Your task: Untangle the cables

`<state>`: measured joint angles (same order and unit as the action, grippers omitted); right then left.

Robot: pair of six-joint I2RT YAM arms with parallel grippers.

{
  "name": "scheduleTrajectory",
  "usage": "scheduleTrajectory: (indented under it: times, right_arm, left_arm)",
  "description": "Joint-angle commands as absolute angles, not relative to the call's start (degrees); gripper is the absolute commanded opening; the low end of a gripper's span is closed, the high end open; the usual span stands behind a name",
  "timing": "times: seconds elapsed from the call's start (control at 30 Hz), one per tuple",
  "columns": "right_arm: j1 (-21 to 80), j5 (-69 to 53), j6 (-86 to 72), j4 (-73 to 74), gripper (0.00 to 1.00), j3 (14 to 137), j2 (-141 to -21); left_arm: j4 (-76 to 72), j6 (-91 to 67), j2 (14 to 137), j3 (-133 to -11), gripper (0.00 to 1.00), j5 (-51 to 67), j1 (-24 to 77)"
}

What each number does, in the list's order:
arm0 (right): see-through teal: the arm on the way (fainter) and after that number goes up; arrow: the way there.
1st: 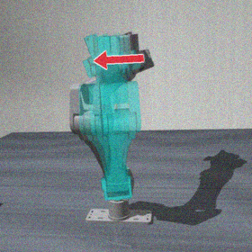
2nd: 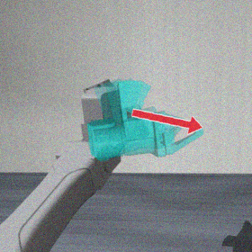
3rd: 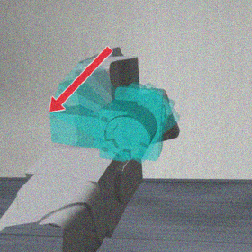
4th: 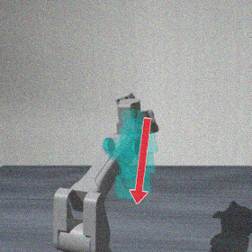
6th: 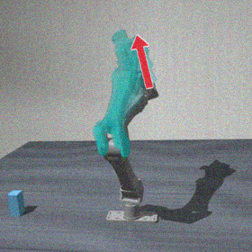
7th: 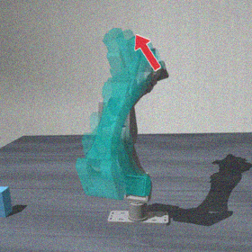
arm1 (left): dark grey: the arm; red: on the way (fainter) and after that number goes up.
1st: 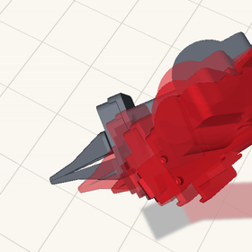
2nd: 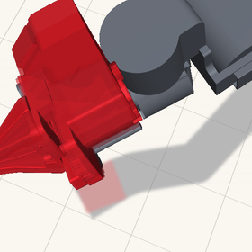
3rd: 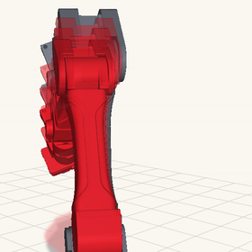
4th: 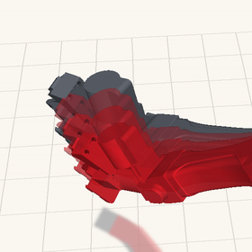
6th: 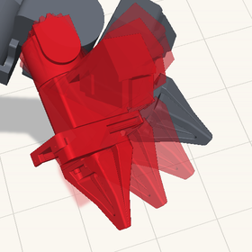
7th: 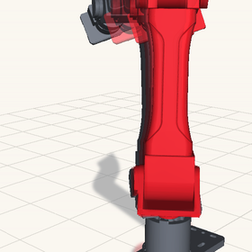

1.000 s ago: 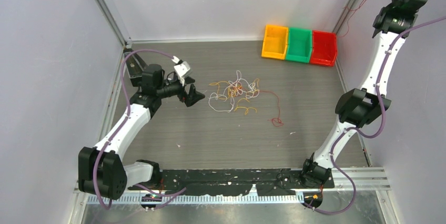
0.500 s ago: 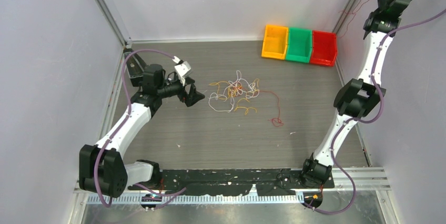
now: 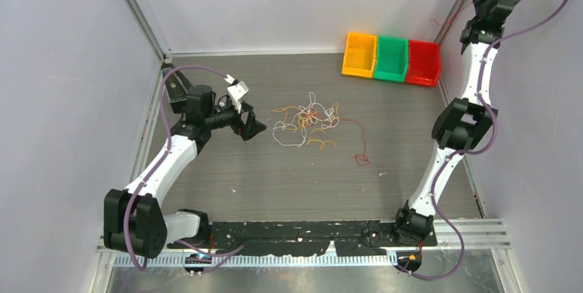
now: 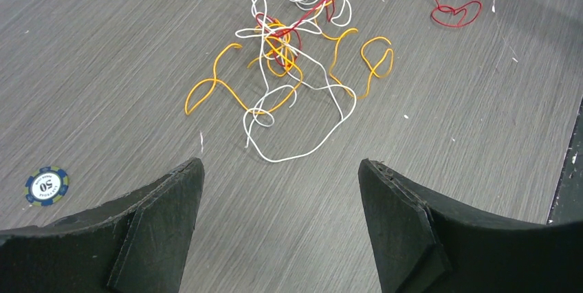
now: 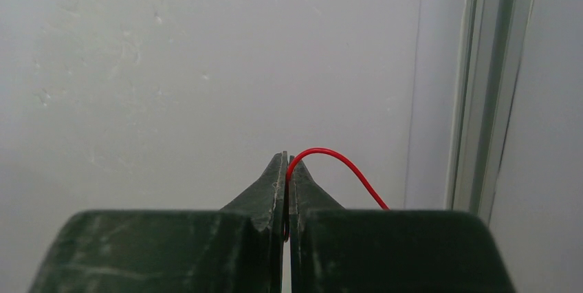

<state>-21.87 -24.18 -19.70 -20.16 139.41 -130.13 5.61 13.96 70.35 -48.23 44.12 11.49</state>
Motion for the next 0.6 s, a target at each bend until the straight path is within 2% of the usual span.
scheduleTrajectory:
  times: [0.0, 0.37, 0.57]
  right_arm:
    - [-22.1, -27.1, -15.4, -20.0, 0.05, 135.5, -130.1]
    - [-22.0, -33.7, -13.2, -11.0, 0.05, 128.1, -132.4]
    - [-21.9, -32.8, -10.7, -5.6, 0.05, 123.9, -132.7]
  left_arm:
    - [5.5, 14.7, 70.3, -48.1, 0.84, 44.3, 11.1]
    - [5.7, 14.8, 70.7, -47.8, 0.84, 44.1, 10.8]
    - [5.8, 14.8, 70.8, -47.6, 0.84, 44.0, 10.6]
